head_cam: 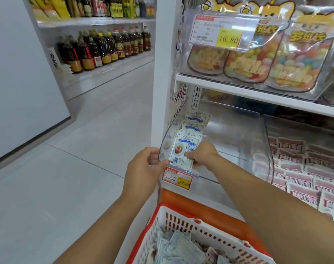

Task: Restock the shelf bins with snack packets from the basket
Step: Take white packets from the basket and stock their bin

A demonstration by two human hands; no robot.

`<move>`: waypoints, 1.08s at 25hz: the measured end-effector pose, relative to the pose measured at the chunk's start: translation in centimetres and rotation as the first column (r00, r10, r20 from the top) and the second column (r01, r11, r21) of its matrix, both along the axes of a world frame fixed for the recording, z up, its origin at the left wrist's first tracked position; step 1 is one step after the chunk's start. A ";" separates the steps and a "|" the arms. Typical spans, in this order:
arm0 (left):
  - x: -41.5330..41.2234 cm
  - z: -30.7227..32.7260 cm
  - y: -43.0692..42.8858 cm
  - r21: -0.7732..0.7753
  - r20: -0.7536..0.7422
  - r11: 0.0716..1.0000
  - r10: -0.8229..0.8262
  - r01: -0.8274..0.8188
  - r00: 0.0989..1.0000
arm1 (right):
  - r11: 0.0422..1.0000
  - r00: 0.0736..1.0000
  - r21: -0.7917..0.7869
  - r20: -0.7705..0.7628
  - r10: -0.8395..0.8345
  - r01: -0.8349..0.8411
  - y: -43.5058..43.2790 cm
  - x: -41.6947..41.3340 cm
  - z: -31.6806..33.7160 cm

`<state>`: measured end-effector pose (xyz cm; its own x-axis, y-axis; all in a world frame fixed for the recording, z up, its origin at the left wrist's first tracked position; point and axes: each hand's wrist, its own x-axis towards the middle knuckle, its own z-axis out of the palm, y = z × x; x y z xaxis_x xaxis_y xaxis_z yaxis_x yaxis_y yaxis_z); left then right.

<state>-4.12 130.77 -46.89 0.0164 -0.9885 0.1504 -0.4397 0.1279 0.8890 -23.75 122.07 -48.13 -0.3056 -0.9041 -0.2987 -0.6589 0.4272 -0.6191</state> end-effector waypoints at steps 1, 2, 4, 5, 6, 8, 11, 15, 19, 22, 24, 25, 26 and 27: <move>0.0 0.0 0.0 0.000 -0.009 1.000 -0.005 0.005 1.000 | 1.000 1.000 0.014 -0.011 -0.013 0.013 -0.1 -0.1 -0.2; 0.0 0.0 -0.1 -0.004 -0.007 1.000 -0.008 0.008 1.000 | 0.999 0.999 0.030 0.034 -0.039 0.038 0.0 -0.2 -0.3; -0.1 0.0 0.1 -0.019 -0.002 1.000 -0.006 0.006 1.000 | 0.995 0.981 0.075 0.176 -0.081 0.069 0.4 -0.2 -0.2; -0.2 0.1 0.2 -0.021 -0.005 1.000 -0.005 0.005 1.000 | 0.993 0.973 0.096 0.215 -0.085 0.065 0.7 -0.1 -0.1; -0.2 0.2 0.3 -0.017 -0.007 1.000 -0.004 0.004 1.000 | 0.993 0.966 0.098 0.243 -0.084 0.061 0.7 -0.1 0.0; -0.4 0.4 0.5 -0.002 0.003 1.000 -0.002 0.002 1.000 | 0.994 0.961 0.090 0.265 -0.085 0.063 0.7 0.1 0.0; -0.5 0.2 0.5 -0.005 0.026 1.000 -0.004 0.004 1.000 | 0.992 0.958 0.103 0.272 -0.093 0.067 0.9 0.1 0.2; -0.3 -0.3 0.5 0.011 0.027 1.000 -0.026 0.026 0.999 | 0.993 0.963 0.102 0.259 -0.079 0.055 1.9 0.1 1.4; 0.7 -0.3 1.6 0.080 0.074 0.992 0.089 -0.095 0.993 | 0.924 0.995 -0.374 0.093 -0.044 0.076 5.1 -0.2 4.9; 2.0 -1.2 3.8 0.427 0.167 0.903 -0.122 0.040 0.978 | 0.630 0.946 -0.744 0.322 0.044 0.224 13.1 0.4 5.3; 2.1 -3.3 6.2 0.599 0.338 0.781 -0.448 0.178 0.828 | 0.572 0.952 -0.796 0.294 0.084 0.195 18.8 0.5 1.3; 1.5 -4.9 7.2 0.615 0.399 0.755 -0.545 0.226 0.737 | 0.633 0.963 -0.758 0.260 0.070 0.158 21.1 0.4 -1.5; 0.7 -6.6 8.2 0.619 0.417 0.741 -0.592 0.262 0.690 | 0.752 0.981 -0.652 0.191 0.044 0.093 22.5 0.0 -5.2; -0.1 -8.8 9.3 0.633 0.397 0.721 -0.615 0.281 0.682 | 0.890 0.994 -0.455 0.099 0.043 0.007 23.4 -0.3 -8.8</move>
